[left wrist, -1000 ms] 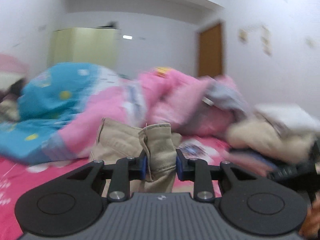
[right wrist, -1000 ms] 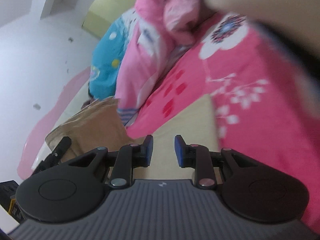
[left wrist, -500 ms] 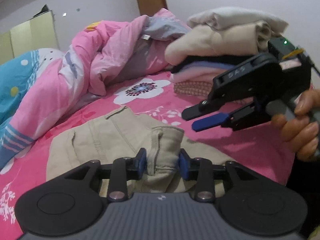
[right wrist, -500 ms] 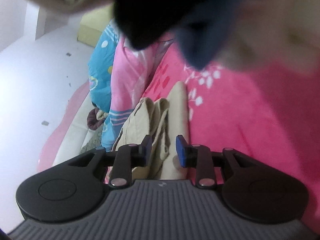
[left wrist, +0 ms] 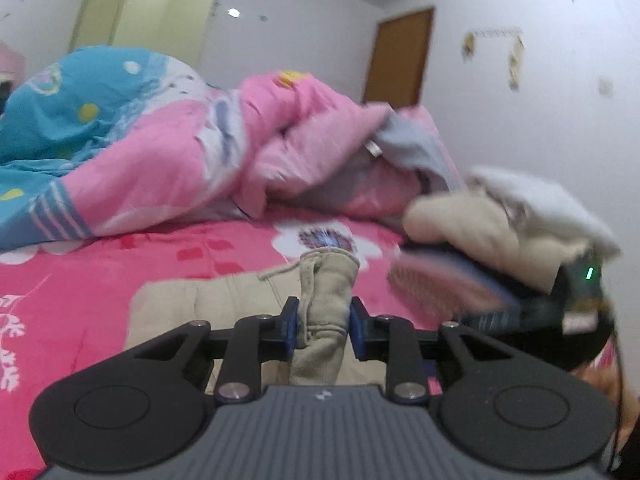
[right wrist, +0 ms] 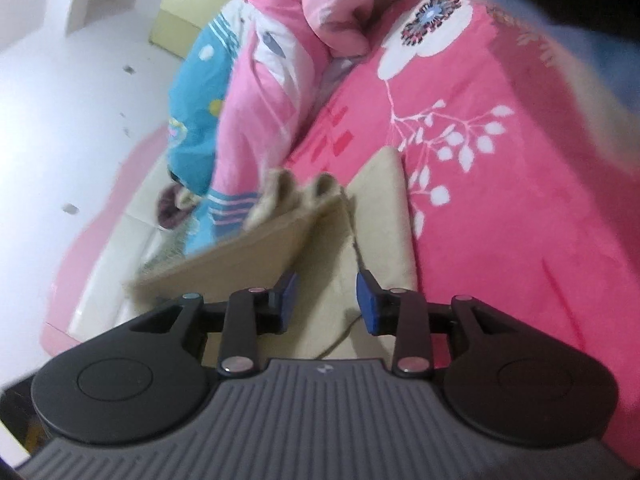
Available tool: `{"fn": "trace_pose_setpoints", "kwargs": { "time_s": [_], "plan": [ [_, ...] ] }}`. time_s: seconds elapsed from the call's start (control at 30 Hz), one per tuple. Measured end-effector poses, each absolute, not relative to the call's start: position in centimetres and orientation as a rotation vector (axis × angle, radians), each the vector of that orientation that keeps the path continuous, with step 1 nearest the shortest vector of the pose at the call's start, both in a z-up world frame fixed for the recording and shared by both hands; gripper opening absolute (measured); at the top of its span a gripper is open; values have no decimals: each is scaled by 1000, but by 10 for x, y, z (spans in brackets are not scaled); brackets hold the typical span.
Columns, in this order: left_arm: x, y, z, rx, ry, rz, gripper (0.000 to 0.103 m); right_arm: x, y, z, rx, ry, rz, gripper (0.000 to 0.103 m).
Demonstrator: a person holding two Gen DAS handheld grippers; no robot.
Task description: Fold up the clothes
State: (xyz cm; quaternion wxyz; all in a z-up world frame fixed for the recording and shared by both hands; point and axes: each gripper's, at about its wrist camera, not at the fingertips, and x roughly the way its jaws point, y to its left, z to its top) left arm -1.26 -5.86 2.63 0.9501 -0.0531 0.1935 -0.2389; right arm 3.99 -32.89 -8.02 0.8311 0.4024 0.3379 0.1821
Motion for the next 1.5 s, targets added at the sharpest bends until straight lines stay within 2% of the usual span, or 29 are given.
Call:
{"fn": "trace_pose_setpoints", "kwargs": {
  "time_s": [0.33, 0.37, 0.43, 0.53, 0.73, 0.93, 1.13, 1.2, 1.27, 1.3, 1.37, 1.5],
  "plan": [
    [-10, -49, 37, -153, 334, -469, 26, 64, -310, -84, 657, 855, 410, 33],
    [-10, -49, 37, -154, 334, -469, 26, 65, -308, -84, 641, 855, 419, 29],
    [-11, -51, 35, -153, 336, -472, 26, 62, -308, -82, 625, 847, 435, 13],
    [-12, -55, 32, -147, 348, -484, 26, 48, -313, -80, 660, 807, 453, 7],
    [-23, -79, 21, -79, 384, -567, 26, 1, -324, -75, 828, 736, 514, 4],
    [-25, -116, -26, 108, 490, -637, 27, -7, -333, -104, 934, 740, 479, 3],
    [-39, -125, -32, 225, 481, -661, 43, -10, -357, -116, 1090, 725, 489, 8],
    [-42, -123, -28, 209, 487, -672, 51, -8, -363, -115, 1121, 717, 482, 14],
    [-47, -117, -22, 187, 482, -686, 56, -5, -362, -111, 1115, 712, 486, 34],
    [-50, -114, -19, 182, 477, -688, 57, -4, -360, -108, 1106, 713, 487, 37],
    [-56, -105, -14, 175, 464, -688, 57, 1, -353, -103, 1071, 727, 491, 53],
    [-66, -82, -6, 163, 431, -663, 58, 9, -339, -92, 991, 748, 469, 57]
  ]
}}
